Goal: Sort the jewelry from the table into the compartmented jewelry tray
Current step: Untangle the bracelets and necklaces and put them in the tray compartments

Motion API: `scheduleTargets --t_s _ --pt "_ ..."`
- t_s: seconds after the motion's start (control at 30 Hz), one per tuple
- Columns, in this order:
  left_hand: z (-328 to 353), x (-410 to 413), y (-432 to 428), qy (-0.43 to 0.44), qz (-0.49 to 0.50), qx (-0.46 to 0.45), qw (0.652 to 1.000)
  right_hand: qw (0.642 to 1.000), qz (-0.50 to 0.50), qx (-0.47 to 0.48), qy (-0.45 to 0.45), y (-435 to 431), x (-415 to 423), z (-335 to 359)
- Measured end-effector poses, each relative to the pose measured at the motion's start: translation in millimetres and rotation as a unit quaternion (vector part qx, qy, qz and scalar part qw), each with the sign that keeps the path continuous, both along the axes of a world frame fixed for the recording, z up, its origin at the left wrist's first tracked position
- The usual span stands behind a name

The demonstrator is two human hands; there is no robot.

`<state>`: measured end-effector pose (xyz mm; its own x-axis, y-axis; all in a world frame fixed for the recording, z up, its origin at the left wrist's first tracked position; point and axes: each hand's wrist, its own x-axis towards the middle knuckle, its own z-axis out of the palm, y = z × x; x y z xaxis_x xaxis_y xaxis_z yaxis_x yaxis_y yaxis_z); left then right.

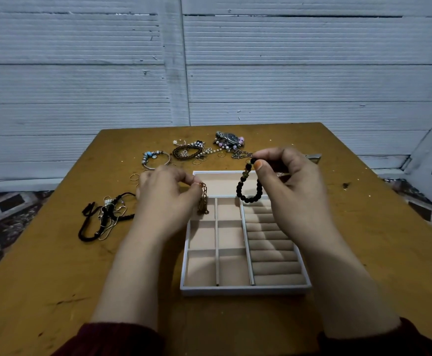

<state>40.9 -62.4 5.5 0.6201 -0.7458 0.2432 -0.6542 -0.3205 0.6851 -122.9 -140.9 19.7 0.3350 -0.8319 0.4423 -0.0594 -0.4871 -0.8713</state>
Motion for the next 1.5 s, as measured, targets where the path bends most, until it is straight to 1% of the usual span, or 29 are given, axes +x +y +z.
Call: scheduleTargets --t_s 0.1,0.53,0.67,0.83,0.97,1.07,1.17,1.23,1.33,1.5 --pt "2 -2 2 -0.021 0.0 0.028 0.999 1.0 -0.003 -0.002 0.001 -1 0 0" --pt "5 -6 7 -0.058 -0.006 0.123 0.991 1.0 -0.006 -0.002 0.009 0 0 -1" --pt "5 -7 6 -0.066 -0.007 0.137 0.988 1.0 -0.004 0.001 0.009 1 0 -1" --pt "2 -7 4 -0.066 -0.007 0.128 0.99 1.0 0.0 0.005 0.009 1 0 -2" --pt "2 -2 3 -0.055 -0.01 0.085 0.995 1.0 0.0 0.0 0.007 1 0 -2" --pt "2 2 2 -0.028 0.013 0.009 0.999 1.0 0.004 0.0 0.01 1 0 -1" --pt "2 6 3 0.014 0.032 -0.077 0.996 1.0 0.023 0.005 0.015 1 0 1" --pt "-1 10 3 0.03 0.048 -0.108 0.992 0.999 0.042 0.009 0.023 1 2 4" --pt "-5 13 3 0.047 0.061 -0.121 0.99 0.997 0.065 0.013 0.036 -1 7 7" --pt "-8 20 2 0.056 0.068 -0.114 0.99 0.993 0.092 0.031 0.063 -3 12 4"
